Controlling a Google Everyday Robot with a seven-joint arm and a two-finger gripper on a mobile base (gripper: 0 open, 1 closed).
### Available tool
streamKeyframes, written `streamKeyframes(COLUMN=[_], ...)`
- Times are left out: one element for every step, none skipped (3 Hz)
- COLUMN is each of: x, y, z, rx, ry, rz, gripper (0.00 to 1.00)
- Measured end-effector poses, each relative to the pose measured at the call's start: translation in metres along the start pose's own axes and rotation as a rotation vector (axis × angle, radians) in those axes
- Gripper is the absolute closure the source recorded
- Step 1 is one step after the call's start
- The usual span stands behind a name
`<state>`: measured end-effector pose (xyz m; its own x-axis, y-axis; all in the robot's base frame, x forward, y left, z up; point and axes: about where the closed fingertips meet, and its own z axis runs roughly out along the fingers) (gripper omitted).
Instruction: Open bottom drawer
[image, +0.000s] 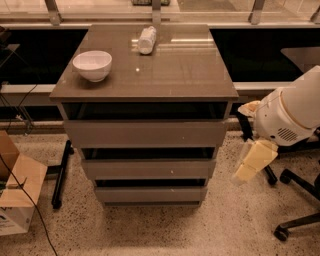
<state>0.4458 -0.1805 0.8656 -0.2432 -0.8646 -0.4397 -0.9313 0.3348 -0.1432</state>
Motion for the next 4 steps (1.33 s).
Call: streamKeyframes(x=[0.000, 0.014, 0.028, 0.036], y=[0.000, 0.008, 0.019, 0.021], z=[0.000, 0.049, 0.120, 0.188], rx=[0.000, -0.059, -0.132, -0.207], ry=[0.000, -0.041, -0.122, -0.195], rz=[0.000, 0.015, 0.072, 0.122], gripper=[0.00, 0.00, 0.00, 0.00])
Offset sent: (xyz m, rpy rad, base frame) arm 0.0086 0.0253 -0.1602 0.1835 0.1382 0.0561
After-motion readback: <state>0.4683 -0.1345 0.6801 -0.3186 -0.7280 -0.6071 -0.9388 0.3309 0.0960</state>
